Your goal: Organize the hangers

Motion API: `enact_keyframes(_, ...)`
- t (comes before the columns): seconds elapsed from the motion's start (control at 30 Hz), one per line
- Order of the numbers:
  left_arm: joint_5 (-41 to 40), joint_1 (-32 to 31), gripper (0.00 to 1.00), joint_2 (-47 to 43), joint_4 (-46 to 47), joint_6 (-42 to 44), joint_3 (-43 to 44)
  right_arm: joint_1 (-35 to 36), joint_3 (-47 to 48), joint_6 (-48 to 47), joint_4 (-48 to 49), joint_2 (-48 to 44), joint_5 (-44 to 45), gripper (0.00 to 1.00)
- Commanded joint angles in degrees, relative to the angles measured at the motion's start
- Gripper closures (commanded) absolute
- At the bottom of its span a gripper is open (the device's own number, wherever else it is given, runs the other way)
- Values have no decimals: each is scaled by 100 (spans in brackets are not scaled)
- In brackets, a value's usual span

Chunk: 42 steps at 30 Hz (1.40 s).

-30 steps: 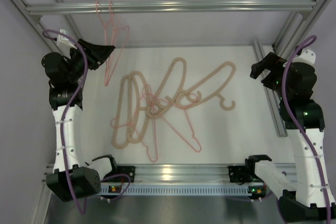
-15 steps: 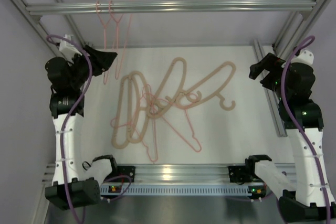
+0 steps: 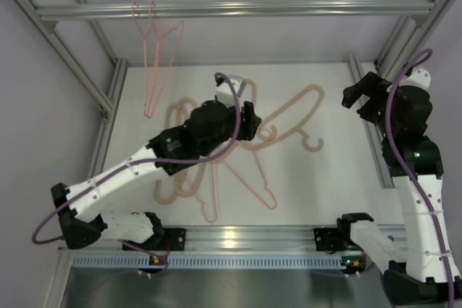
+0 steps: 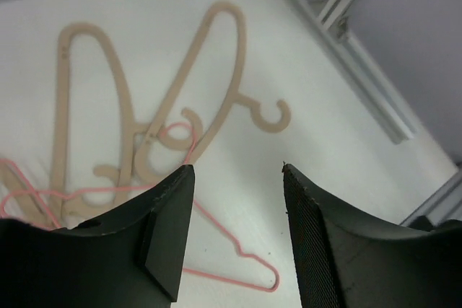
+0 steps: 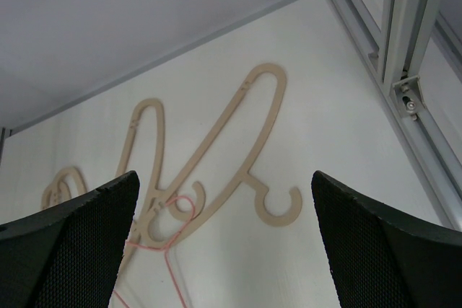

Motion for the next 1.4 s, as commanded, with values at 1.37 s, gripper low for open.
enact_keyframes(1.37, -1894, -187, 80, 4813, -390, -2700, 238, -81, -174, -181, 184, -258, -13, 0)
